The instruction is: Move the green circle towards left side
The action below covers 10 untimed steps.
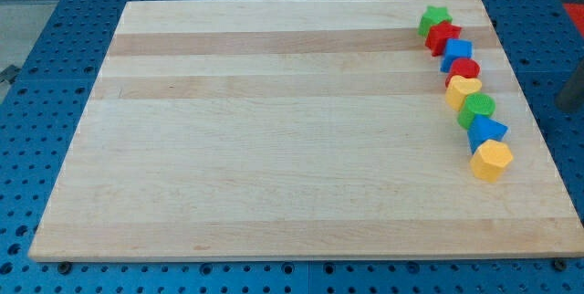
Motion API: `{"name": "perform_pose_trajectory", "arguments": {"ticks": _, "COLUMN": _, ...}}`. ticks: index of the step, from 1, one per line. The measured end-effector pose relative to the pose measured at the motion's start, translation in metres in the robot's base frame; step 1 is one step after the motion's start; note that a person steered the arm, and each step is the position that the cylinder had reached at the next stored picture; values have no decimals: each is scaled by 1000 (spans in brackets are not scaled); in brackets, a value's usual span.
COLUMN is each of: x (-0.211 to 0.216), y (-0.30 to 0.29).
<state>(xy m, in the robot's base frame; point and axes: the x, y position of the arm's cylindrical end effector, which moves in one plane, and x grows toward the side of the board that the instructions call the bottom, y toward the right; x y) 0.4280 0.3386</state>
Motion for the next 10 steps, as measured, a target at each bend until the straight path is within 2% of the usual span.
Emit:
{"name": "perform_pose_trajectory", "arguments": {"ticks": 3, "x": 7, "y": -41}}
{"name": "perform_pose_trajectory", "arguments": {"ticks": 7, "x": 9, "y": -173}}
{"name": "perform_pose_trajectory", "arguments": {"ticks": 8, "x": 9, "y": -180}}
{"name": "perform_pose_trajectory", "arguments": {"ticks": 10, "x": 10, "y": -110}}
